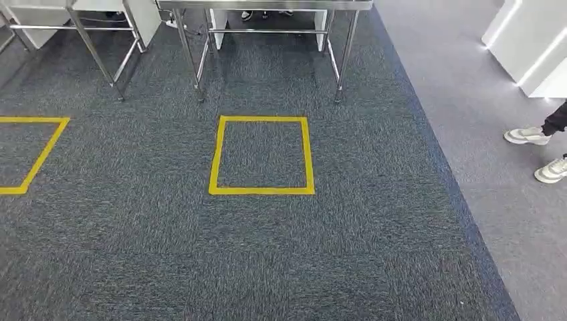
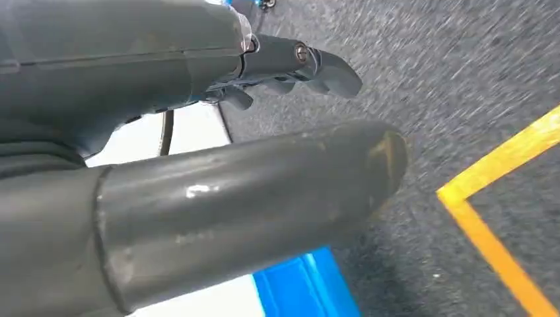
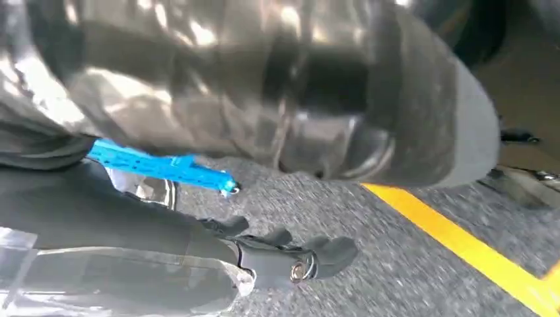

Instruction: Take the parts from the cabinet and place them on the table.

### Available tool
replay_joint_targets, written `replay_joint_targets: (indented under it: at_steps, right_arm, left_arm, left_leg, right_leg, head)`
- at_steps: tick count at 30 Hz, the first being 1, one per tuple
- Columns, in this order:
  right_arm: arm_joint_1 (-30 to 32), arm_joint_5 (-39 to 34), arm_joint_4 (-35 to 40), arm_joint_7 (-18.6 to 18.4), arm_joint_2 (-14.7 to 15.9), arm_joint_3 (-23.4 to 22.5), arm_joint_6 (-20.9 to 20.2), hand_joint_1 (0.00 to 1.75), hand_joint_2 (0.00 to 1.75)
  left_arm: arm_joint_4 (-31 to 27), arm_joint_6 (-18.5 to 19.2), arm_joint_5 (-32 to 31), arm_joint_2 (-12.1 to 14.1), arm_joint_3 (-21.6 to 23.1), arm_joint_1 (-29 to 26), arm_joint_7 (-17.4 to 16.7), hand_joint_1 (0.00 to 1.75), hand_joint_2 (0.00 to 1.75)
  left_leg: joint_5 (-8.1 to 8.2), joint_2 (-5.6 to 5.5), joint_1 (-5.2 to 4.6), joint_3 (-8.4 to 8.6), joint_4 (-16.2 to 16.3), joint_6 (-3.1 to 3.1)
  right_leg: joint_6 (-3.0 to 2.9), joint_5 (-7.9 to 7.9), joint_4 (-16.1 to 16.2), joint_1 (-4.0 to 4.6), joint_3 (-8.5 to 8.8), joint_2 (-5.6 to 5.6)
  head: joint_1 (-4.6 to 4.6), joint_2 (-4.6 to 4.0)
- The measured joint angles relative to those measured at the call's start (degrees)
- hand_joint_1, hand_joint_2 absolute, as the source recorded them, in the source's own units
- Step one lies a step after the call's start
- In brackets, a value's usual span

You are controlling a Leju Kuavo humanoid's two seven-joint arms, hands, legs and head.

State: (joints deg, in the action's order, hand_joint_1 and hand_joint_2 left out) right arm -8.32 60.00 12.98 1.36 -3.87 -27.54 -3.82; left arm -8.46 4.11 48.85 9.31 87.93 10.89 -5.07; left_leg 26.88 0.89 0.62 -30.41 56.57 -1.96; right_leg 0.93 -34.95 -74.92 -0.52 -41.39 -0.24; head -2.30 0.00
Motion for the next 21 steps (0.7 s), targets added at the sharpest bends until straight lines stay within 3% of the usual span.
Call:
replay_joint_targets:
  at_steps: [1,2,3,4,6,7,9,10,11,12,13,17,21]
  right_arm:
    - [0.02,0.0,0.0,0.02,0.0,0.0,-0.06,0.0,0.0]
    - [0.06,0.0,0.0,0.0,0.0,0.0,-0.15,0.0,0.0]
    - [0.11,0.0,0.0,0.02,0.0,0.0,-0.2,0.0,0.0]
    - [0.11,0.0,0.0,0.02,0.0,0.0,-0.22,0.0,0.0]
    - [-0.05,0.0,0.02,0.02,0.02,0.0,-0.2,0.0,0.0]
    - [-0.12,0.0,0.02,0.02,0.02,0.0,-0.2,0.0,0.0]
    - [-0.25,0.0,0.02,0.04,0.02,0.0,-0.2,0.0,0.0]
    - [-0.17,0.0,0.02,0.04,-0.02,0.0,-0.2,0.0,0.0]
    - [0.02,0.0,0.02,-0.02,0.02,0.0,-0.2,0.0,0.0]
    - [0.14,0.0,0.02,-0.04,0.04,0.0,-0.2,0.0,0.0]
    - [0.15,0.0,0.02,-0.04,0.02,0.0,-0.2,0.0,0.0]
    - [0.18,0.0,0.02,-0.04,0.02,0.0,-0.22,0.0,0.0]
    - [0.19,0.0,0.02,-0.04,0.02,0.0,-0.24,0.0,0.0]
  left_arm:
    - [0.0,0.0,0.0,-0.02,0.0,-0.05,0.02,0.0,0.0]
    - [0.0,0.0,0.0,-0.02,0.0,-0.08,0.02,0.0,0.0]
    - [0.0,0.0,0.0,-0.04,0.0,-0.09,0.02,0.0,0.0]
    - [0.0,0.0,0.0,-0.04,0.0,-0.08,0.02,0.0,0.0]
    - [0.0,0.0,0.02,-0.07,0.0,-0.09,0.02,0.0,0.0]
    - [0.0,0.0,0.02,-0.07,0.0,-0.08,0.02,0.0,0.0]
    - [0.0,0.0,0.02,-0.02,0.0,0.03,0.02,0.0,0.0]
    - [0.02,0.0,0.02,0.02,0.0,0.08,0.02,0.0,0.0]
    - [0.0,0.0,0.02,0.02,0.0,0.06,0.02,0.0,0.0]
    - [0.0,0.0,0.02,0.0,0.0,-0.06,0.02,0.0,0.0]
    - [0.02,0.0,0.02,0.0,0.0,-0.13,0.02,0.0,0.0]
    - [0.02,0.0,0.02,0.02,0.0,-0.19,0.02,0.0,0.0]
    - [0.0,0.0,0.09,0.02,0.0,-0.31,0.02,0.0,0.0]
  left_leg:
    - [-0.65,0.02,0.0,-0.86,0.04,0.14]
    - [-1.31,0.05,0.0,-1.82,0.1,0.32]
    - [-1.85,0.06,0.01,-2.63,0.17,0.49]
    - [-2.32,0.05,0.02,-3.27,0.29,0.7]
    - [-2.87,0.0,-0.26,-3.83,0.8,1.28]
    - [-3.28,0.05,-0.25,-3.87,0.92,1.77]
    - [-4.12,0.19,-0.06,-4.27,0.71,2.49]
    - [-3.0,0.22,-0.26,-4.43,0.95,2.04]
    - [-2.51,0.08,-0.12,-4.6,0.92,0.67]
    - [-3.3,-0.03,0.0,-4.63,0.72,0.54]
    - [-4.27,-0.15,0.15,-4.68,0.47,0.81]
    - [-5.67,-0.24,0.45,-4.66,-0.09,2.26]
    - [-5.94,-0.26,0.51,-4.88,-0.11,2.62]
  right_leg:
    - [0.14,1.8,-1.59,-0.14,0.21,-0.01]
    - [0.17,4.72,-1.2,-0.3,1.35,-0.01]
    - [0.12,7.17,0.95,-0.36,3.4,-0.02]
    - [-0.05,8.13,4.89,-0.38,6.48,-0.02]
    - [-0.93,5.25,16.4,0.07,14.98,-0.01]
    - [-1.38,3.65,18.83,0.06,15.92,-0.06]
    - [-1.78,3.64,19.4,0.35,15.64,0.0]
    - [-1.44,3.69,19.73,0.06,15.67,0.02]
    - [-1.43,3.91,19.65,0.25,15.55,-0.03]
    - [-1.81,4.09,19.61,0.5,15.46,-0.07]
    - [-2.12,4.27,19.5,0.67,15.33,-0.09]
    - [-2.68,4.72,19.24,0.87,14.81,-0.17]
    - [-2.84,4.82,19.02,0.95,14.44,-0.18]
  head:
    - [-0.02,0.0]
    - [-0.02,0.0]
    - [-0.02,0.0]
    - [-0.02,0.0]
    - [-0.02,0.0]
    - [0.0,0.0]
    - [0.0,0.0]
    - [0.0,-0.02]
    - [-0.02,0.0]
    - [0.0,0.0]
    - [0.0,0.0]
    - [0.0,0.0]
    - [0.0,-0.02]
